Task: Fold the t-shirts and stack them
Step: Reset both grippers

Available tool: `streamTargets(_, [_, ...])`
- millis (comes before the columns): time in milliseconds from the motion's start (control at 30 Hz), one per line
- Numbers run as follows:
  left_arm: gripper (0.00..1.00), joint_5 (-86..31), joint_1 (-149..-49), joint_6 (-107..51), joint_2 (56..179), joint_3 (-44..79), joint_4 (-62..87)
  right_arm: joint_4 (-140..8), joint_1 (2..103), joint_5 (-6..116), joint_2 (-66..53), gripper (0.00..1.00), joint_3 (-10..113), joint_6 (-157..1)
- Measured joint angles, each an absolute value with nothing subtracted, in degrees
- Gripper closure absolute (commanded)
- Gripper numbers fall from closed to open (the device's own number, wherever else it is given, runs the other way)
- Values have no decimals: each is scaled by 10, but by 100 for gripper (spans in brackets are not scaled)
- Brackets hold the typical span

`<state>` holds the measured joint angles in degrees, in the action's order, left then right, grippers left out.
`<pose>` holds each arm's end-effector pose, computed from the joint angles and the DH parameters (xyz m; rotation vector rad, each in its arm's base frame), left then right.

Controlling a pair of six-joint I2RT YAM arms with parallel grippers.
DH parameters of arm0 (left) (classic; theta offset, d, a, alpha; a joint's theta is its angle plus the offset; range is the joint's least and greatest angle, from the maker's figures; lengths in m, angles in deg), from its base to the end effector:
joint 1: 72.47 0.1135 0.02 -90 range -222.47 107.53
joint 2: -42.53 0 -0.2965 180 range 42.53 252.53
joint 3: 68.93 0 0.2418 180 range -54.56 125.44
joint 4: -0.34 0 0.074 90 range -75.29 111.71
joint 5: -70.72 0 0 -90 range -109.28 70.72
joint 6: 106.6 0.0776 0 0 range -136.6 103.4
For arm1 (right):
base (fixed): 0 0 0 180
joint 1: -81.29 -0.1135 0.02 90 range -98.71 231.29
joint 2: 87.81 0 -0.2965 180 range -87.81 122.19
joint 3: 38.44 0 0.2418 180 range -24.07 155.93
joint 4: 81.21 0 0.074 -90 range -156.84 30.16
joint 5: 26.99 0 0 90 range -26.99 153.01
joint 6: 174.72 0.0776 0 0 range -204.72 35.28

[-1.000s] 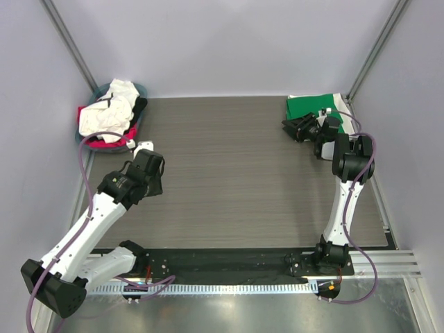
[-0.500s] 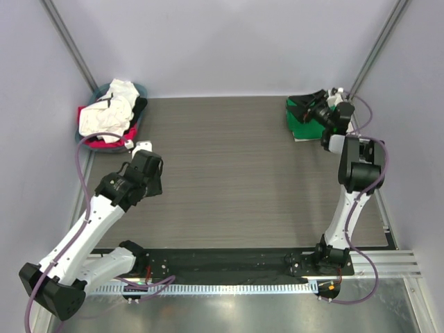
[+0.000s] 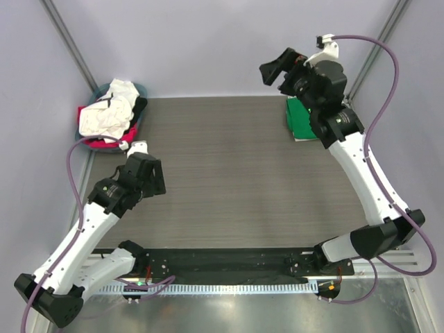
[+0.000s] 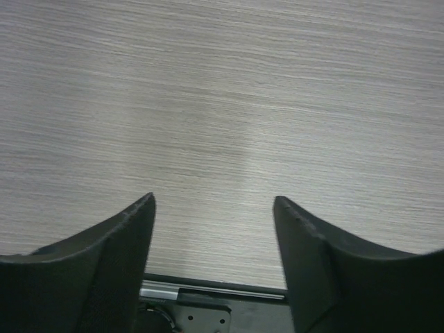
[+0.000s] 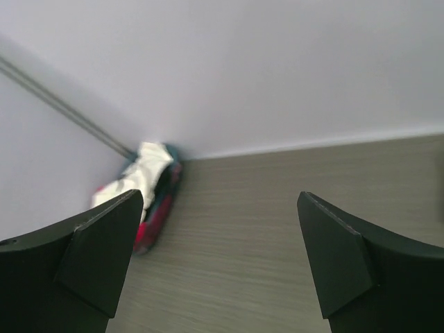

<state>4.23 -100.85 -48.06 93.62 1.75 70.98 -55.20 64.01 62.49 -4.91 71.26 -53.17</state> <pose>0.1492 -0.0454 0.3124 -0.2369 2.3529 0.0094 0.3347 0.1049 0.5188 0.1911 1.5858 0.6760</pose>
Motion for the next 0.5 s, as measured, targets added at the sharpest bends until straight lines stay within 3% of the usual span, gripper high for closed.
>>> streamTargets(33, [14,42,-1009,-479,934,17,710,-519,614,671,-58,0,715,-551])
streamTargets(133, [2,41,-1009,-479,926,16,708,-433,597,768,-77,0,702,-580])
streamTargets(367, [0,47,-1009,-478,889,13,707,-333,612,807,-174,0,500,-580])
streamTargets(500, [0,67,-1009,-478,863,13,706,-310,610,814,-243,0,448,-580])
